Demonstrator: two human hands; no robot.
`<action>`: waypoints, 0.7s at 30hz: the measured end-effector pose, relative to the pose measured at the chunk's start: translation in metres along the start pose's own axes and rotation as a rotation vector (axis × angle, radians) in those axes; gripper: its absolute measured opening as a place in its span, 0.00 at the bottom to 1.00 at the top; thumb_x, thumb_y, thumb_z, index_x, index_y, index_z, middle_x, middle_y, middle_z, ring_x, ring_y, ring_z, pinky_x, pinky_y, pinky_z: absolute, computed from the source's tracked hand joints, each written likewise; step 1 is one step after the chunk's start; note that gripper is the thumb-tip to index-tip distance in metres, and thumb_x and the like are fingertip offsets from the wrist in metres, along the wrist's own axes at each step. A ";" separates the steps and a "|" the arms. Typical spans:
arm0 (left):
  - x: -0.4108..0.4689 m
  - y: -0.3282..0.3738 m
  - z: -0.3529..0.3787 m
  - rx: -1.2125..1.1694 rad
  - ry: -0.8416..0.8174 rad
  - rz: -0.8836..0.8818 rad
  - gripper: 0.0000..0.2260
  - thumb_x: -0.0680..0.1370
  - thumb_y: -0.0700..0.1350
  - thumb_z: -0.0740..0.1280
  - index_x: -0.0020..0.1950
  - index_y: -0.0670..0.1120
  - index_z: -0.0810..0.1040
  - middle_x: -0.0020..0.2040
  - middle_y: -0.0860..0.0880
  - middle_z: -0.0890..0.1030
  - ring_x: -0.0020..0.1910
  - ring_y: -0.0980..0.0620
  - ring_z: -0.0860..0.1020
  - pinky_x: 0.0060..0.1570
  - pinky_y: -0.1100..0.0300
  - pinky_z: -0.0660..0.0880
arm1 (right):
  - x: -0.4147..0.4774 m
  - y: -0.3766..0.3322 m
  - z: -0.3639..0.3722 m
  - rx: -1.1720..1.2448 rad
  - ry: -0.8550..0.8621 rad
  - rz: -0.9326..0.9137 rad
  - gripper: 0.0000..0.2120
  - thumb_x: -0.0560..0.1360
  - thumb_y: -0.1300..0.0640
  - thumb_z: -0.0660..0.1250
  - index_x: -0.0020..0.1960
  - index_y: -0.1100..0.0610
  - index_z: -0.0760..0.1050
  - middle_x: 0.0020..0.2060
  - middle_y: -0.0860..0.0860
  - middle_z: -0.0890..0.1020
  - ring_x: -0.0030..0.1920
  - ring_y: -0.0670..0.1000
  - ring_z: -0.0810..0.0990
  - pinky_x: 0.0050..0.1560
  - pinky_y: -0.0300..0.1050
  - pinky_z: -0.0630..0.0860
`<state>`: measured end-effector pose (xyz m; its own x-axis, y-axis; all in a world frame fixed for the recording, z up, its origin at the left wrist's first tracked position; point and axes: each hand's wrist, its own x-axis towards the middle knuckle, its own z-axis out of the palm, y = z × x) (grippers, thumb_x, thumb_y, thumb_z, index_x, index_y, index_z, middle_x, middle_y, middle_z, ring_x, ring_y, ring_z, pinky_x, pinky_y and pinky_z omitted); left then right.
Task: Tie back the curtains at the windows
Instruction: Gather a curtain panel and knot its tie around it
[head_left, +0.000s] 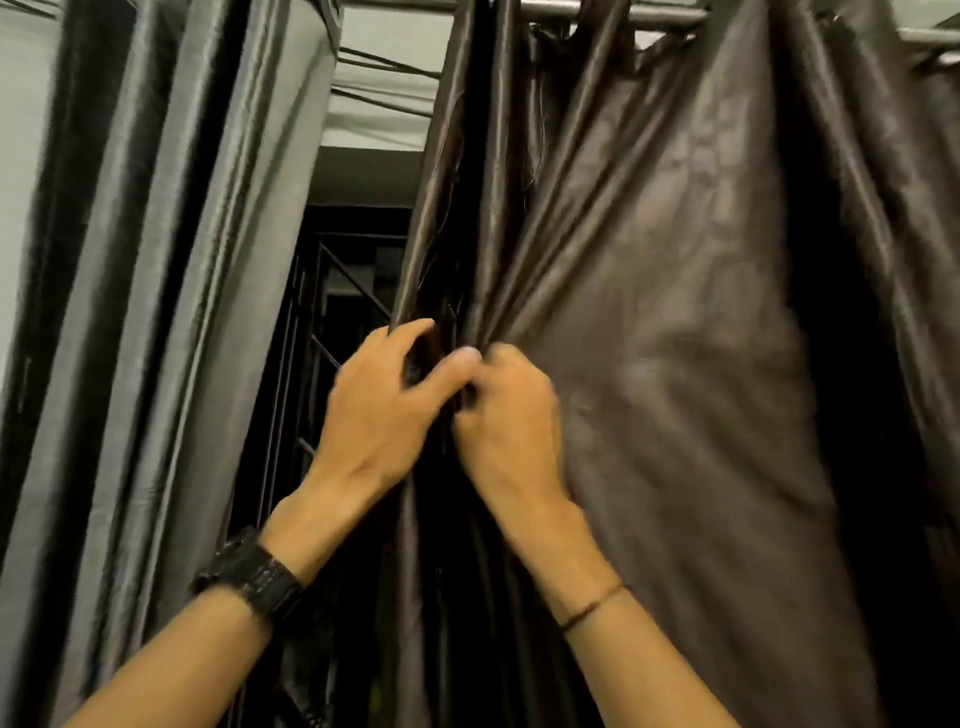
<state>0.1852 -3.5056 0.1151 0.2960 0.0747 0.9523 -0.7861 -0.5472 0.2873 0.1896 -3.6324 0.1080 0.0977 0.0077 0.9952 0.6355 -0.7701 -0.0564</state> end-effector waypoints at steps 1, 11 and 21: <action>0.004 -0.005 -0.008 -0.075 0.029 -0.021 0.30 0.76 0.66 0.61 0.71 0.49 0.79 0.62 0.53 0.81 0.63 0.53 0.78 0.64 0.55 0.73 | 0.006 -0.023 0.016 0.101 -0.043 -0.064 0.08 0.73 0.60 0.62 0.46 0.58 0.80 0.41 0.52 0.79 0.43 0.59 0.81 0.38 0.48 0.72; 0.001 -0.007 -0.032 -0.126 -0.007 -0.070 0.37 0.69 0.71 0.65 0.73 0.54 0.78 0.66 0.53 0.82 0.66 0.55 0.79 0.68 0.55 0.74 | -0.013 -0.006 -0.053 -0.189 0.169 -0.062 0.26 0.74 0.29 0.60 0.64 0.41 0.80 0.64 0.49 0.74 0.63 0.55 0.68 0.57 0.51 0.64; -0.014 0.031 0.026 -0.002 0.024 -0.008 0.22 0.76 0.47 0.78 0.69 0.50 0.78 0.51 0.58 0.82 0.43 0.64 0.81 0.49 0.72 0.76 | -0.042 0.111 -0.111 -0.121 0.018 0.430 0.31 0.75 0.49 0.75 0.74 0.53 0.69 0.56 0.50 0.82 0.52 0.50 0.82 0.55 0.45 0.79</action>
<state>0.1706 -3.5452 0.1083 0.2892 0.0992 0.9521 -0.7850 -0.5447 0.2952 0.1714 -3.7892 0.0687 0.3189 -0.3397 0.8849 0.4459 -0.7700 -0.4563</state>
